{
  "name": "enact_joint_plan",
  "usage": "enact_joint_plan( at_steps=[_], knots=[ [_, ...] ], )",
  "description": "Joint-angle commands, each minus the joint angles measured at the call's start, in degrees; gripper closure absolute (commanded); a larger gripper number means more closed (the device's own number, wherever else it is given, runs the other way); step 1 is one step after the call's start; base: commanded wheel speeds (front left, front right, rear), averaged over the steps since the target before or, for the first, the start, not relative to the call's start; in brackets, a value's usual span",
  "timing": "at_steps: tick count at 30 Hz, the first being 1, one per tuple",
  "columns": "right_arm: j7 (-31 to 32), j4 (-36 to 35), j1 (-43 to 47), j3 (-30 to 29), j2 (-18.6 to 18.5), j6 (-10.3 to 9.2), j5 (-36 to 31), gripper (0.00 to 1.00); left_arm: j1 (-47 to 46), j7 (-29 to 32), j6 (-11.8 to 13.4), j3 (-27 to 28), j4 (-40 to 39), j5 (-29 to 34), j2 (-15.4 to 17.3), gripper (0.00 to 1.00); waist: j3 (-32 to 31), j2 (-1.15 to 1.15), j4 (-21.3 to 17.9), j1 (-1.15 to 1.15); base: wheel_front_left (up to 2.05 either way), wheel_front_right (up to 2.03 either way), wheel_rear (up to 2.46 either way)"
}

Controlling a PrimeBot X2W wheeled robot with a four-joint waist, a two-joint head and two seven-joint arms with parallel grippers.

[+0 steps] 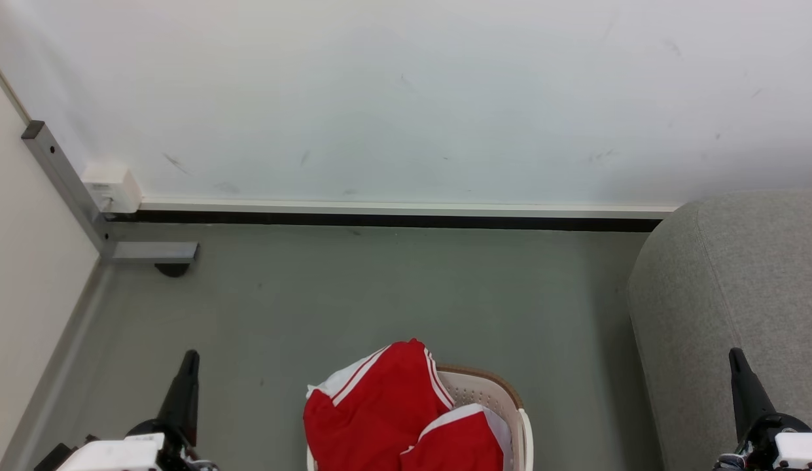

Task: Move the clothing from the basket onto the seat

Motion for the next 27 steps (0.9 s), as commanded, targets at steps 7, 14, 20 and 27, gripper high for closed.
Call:
enact_joint_plan(
  at_steps=[7,14,20,27],
  knots=[
    [0.1,-0.3,-0.7,-0.2,-0.4,-0.13,0.0,1.0,-0.5,0.2,-0.3,0.1,-0.2,-0.8,0.1,1.0,0.0,0.0,0.0,0.0,0.0,0.0,0.0],
    [0.1,-0.3,-0.7,-0.2,-0.4,-0.13,0.0,1.0,-0.5,0.2,-0.3,0.1,-0.2,-0.8,0.1,1.0,0.0,0.0,0.0,0.0,0.0,0.0,0.0],
    [0.1,-0.3,-0.7,-0.2,-0.4,-0.13,0.0,1.0,-0.5,0.2,-0.3,0.1,-0.2,-0.8,0.1,1.0,0.0,0.0,0.0,0.0,0.0,0.0,0.0],
    [0.1,-0.3,-0.7,-0.2,-0.4,-0.13,0.0,1.0,-0.5,0.2,-0.3,0.1,-0.2,-0.8,0.1,1.0,0.0,0.0,0.0,0.0,0.0,0.0,0.0]
  ],
)
